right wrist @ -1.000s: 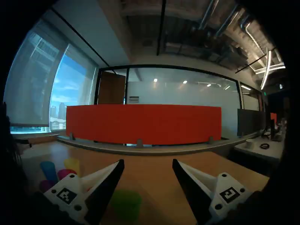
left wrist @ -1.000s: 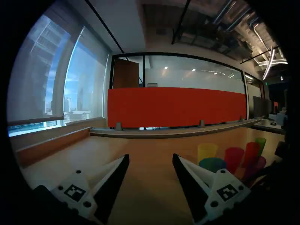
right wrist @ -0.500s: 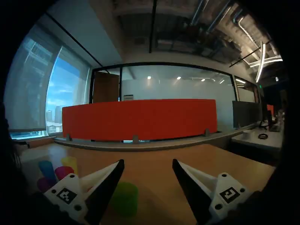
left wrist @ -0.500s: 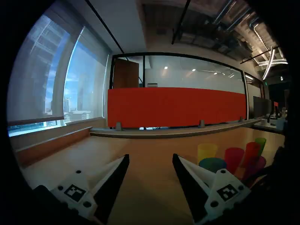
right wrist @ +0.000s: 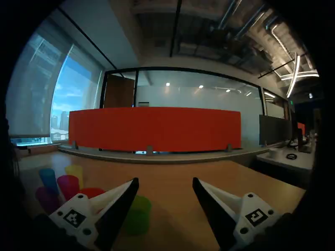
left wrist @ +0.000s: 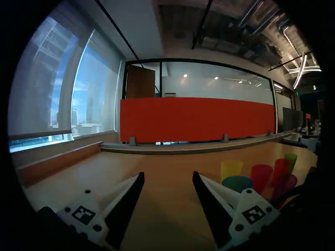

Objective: Pour water

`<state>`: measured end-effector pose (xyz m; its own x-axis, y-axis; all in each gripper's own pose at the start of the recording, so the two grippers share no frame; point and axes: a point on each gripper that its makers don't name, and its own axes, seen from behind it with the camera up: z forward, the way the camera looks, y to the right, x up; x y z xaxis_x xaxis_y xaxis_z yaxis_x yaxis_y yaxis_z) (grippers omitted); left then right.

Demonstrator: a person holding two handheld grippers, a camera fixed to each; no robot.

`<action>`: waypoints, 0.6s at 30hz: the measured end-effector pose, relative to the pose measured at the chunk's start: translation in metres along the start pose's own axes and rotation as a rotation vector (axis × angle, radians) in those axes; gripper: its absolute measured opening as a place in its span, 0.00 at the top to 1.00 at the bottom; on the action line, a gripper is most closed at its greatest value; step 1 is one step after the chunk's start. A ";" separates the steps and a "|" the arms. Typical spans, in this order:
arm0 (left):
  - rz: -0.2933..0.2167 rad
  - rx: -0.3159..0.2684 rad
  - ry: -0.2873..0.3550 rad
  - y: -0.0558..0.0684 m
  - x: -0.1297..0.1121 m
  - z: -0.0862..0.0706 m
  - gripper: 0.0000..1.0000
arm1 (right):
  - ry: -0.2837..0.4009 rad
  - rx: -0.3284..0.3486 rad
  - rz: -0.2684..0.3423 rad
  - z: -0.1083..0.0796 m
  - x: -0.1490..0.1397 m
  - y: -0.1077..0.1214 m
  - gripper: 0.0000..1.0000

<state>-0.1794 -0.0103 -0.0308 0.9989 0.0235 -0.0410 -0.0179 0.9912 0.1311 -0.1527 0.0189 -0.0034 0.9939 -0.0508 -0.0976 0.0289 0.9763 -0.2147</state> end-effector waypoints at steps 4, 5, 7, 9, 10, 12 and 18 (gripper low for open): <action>0.000 0.000 0.000 0.000 0.000 0.000 0.15 | -0.011 -0.002 0.007 0.000 -0.004 0.003 0.01; 0.000 0.000 0.000 0.000 0.000 0.000 0.15 | -0.013 -0.002 0.009 0.000 -0.005 0.004 0.01; 0.000 0.000 0.000 0.000 0.000 0.000 0.15 | -0.015 -0.001 0.010 0.001 -0.005 0.005 0.01; 0.000 0.000 0.000 0.000 0.000 0.000 0.15 | -0.016 0.001 0.008 0.002 -0.005 0.006 0.01; 0.000 0.000 0.000 0.000 0.000 0.000 0.15 | -0.017 0.003 0.009 0.002 -0.005 0.006 0.01; 0.000 0.000 0.000 0.000 0.000 0.000 0.15 | -0.018 0.007 0.009 0.003 -0.005 0.006 0.01; 0.000 0.000 0.000 0.000 0.000 0.000 0.15 | -0.019 0.011 0.010 0.003 -0.005 0.007 0.01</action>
<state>-0.1795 -0.0106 -0.0313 0.9989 0.0237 -0.0408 -0.0181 0.9912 0.1313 -0.1571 0.0266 -0.0011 0.9960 -0.0369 -0.0810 0.0198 0.9789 -0.2034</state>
